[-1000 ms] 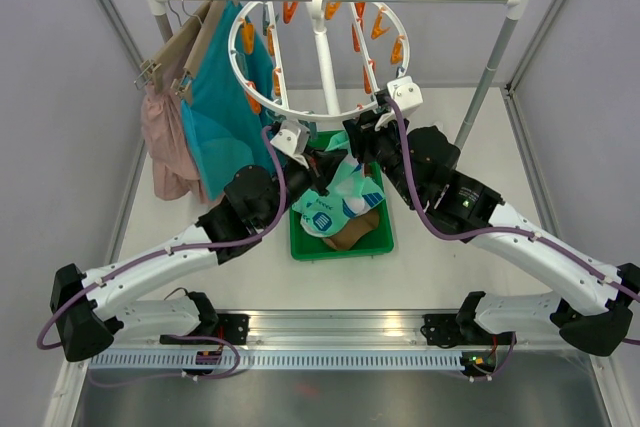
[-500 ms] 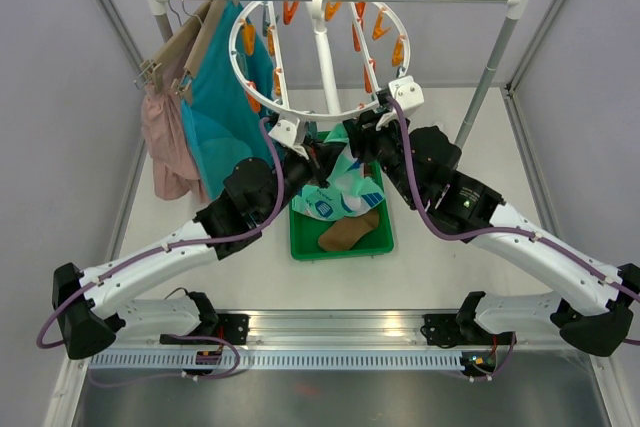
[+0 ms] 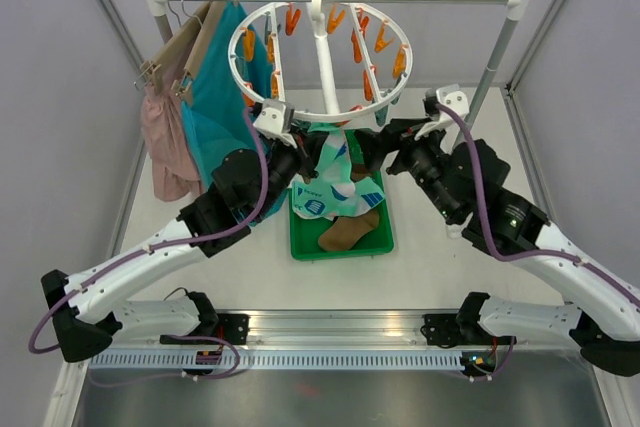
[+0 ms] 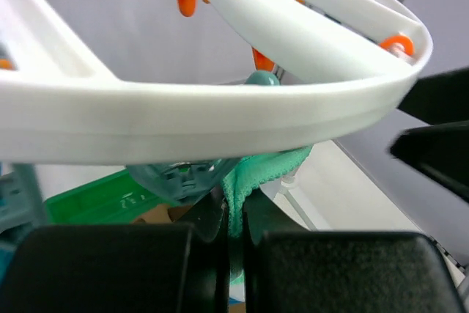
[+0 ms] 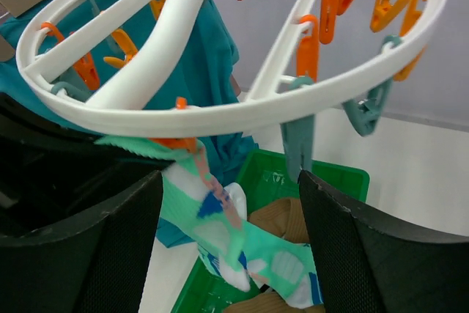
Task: Clip the socks to the hanger
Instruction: Clamp the sock onto the hanger.
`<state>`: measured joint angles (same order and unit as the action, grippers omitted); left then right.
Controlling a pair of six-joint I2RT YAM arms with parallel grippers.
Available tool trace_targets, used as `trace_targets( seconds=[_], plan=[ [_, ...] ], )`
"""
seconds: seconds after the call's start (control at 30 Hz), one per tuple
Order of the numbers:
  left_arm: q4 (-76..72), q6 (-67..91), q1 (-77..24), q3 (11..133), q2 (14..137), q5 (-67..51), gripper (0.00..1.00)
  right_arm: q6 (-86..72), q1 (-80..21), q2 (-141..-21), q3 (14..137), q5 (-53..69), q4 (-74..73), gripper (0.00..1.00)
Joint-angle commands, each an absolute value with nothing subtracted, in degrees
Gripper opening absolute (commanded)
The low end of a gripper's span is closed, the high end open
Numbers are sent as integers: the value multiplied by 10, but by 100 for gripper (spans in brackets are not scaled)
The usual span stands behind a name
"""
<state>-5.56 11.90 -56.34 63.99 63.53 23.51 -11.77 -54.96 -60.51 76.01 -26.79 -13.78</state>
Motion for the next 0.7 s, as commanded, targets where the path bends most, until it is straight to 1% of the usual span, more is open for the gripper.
trace_targets(
  seconds=[0.0, 0.13, 0.17, 0.23, 0.3, 0.33, 0.47, 0.67],
  plan=[
    [-8, 116, -565, 687, 602, 304, 2, -137, -549, -570, 733, -266, -144, 80],
    [45, 104, -565, 718, 593, 366, 2, -139, -549, -564, 696, -252, -142, 75],
    [54, 99, -565, 723, 592, 378, 2, -141, -550, -566, 681, -245, -139, 71],
    [77, 95, -565, 734, 591, 415, 2, -141, -549, -568, 663, -219, -129, 67],
    [90, 85, -565, 737, 587, 441, 2, -145, -549, -577, 636, -200, -111, 65],
    [91, 81, -564, 739, 587, 466, 2, -147, -549, -582, 628, -184, -105, 62],
    [92, 58, -564, 740, 587, 516, 2, -149, -556, -623, 582, -172, -55, 58],
    [88, 30, -564, 750, 596, 571, 2, -144, -573, -715, 564, -181, 14, 54]
  ],
)
